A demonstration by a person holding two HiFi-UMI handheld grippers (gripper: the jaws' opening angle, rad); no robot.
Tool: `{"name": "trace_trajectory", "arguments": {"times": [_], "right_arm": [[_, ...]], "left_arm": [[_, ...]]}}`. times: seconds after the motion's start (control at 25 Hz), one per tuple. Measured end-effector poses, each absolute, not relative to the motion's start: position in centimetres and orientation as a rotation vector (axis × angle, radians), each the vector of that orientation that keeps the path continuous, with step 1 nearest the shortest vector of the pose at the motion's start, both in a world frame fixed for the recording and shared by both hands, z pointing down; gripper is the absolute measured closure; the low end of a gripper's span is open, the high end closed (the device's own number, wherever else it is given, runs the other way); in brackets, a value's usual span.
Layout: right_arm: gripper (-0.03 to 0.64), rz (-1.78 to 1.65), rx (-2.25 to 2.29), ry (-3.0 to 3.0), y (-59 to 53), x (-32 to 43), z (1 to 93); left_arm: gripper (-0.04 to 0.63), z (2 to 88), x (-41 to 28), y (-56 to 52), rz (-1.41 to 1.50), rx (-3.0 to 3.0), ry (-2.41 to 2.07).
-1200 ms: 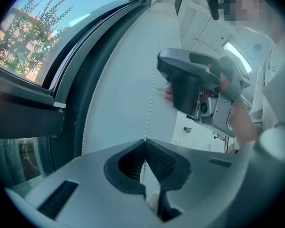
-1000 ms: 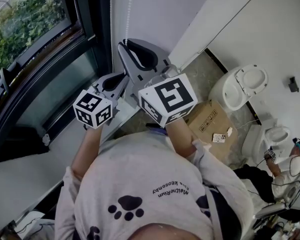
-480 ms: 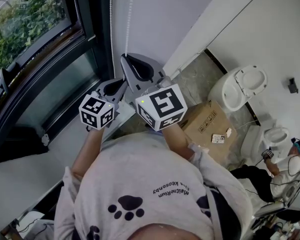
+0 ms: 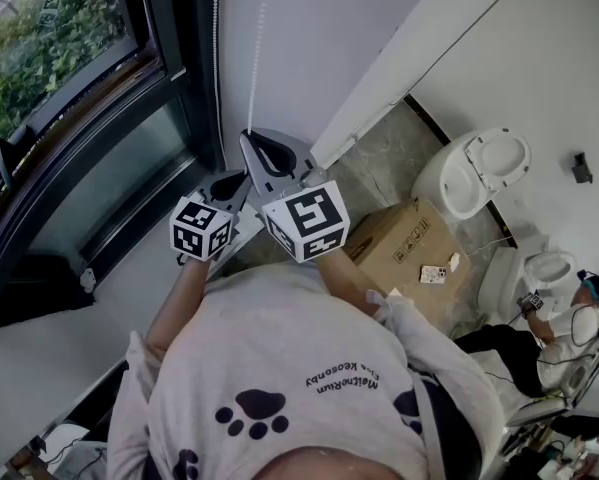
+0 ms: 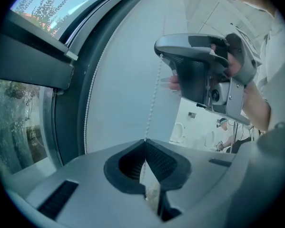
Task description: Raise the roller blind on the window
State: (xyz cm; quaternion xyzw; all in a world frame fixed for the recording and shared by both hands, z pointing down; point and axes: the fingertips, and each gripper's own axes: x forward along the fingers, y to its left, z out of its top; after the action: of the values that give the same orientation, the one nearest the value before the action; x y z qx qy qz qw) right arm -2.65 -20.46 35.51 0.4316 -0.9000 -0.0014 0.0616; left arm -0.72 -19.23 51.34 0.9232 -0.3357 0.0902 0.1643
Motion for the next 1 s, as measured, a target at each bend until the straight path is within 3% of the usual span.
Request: {"name": "trace_trajectory", "arguments": {"times": [0.68,1.0], "right_arm": [[0.607,0.130,1.237,-2.625,-19.8,-3.5,44.4],[0.607,0.103,1.259,-2.649,-19.7,-3.7,44.1]], "left_arm": [[0.584,60.1,-2.2,-17.6,0.466,2.508,-0.958],[0.583,59.7,-2.7,-17.1,0.367,2.559,-1.034]]}}
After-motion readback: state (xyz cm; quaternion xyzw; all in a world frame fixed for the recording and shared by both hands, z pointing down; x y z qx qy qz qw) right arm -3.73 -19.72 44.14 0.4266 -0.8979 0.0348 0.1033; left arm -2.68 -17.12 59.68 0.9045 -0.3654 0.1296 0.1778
